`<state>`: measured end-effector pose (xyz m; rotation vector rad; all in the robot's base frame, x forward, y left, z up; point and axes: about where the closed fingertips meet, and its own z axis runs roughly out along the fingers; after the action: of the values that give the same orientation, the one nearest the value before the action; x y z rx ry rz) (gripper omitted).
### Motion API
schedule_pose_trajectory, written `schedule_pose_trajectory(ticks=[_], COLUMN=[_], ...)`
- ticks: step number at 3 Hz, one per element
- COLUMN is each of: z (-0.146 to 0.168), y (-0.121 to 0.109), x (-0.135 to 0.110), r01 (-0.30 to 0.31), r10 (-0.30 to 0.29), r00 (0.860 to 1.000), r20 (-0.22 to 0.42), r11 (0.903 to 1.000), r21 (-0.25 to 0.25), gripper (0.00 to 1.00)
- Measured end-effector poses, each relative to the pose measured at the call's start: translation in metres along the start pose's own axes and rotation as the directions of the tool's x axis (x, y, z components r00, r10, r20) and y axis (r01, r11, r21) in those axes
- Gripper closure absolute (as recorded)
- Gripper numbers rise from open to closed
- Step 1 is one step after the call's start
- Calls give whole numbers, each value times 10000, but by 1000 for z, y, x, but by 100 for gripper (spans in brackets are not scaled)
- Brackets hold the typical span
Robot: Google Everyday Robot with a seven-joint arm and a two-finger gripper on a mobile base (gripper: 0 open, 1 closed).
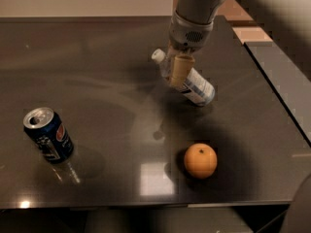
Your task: Knock blue plastic bottle over
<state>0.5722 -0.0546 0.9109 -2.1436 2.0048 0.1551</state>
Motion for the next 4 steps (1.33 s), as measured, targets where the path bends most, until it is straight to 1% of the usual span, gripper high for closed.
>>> schedule_pose_trajectory(ticks=[1, 2, 3, 4], z=[6, 10, 15, 30], y=[9, 20, 30, 42], x=[-5, -10, -15, -16], r01=[686, 1176, 1476, 1529], r10=[-691, -1186, -1490, -1526], r00=[9974, 9928, 9887, 9882], r20=[-187, -194, -165, 107], r11=[9973, 9919, 9868, 9827], r21=[-269, -471, -669, -1045], gripper=[35, 12, 0, 0])
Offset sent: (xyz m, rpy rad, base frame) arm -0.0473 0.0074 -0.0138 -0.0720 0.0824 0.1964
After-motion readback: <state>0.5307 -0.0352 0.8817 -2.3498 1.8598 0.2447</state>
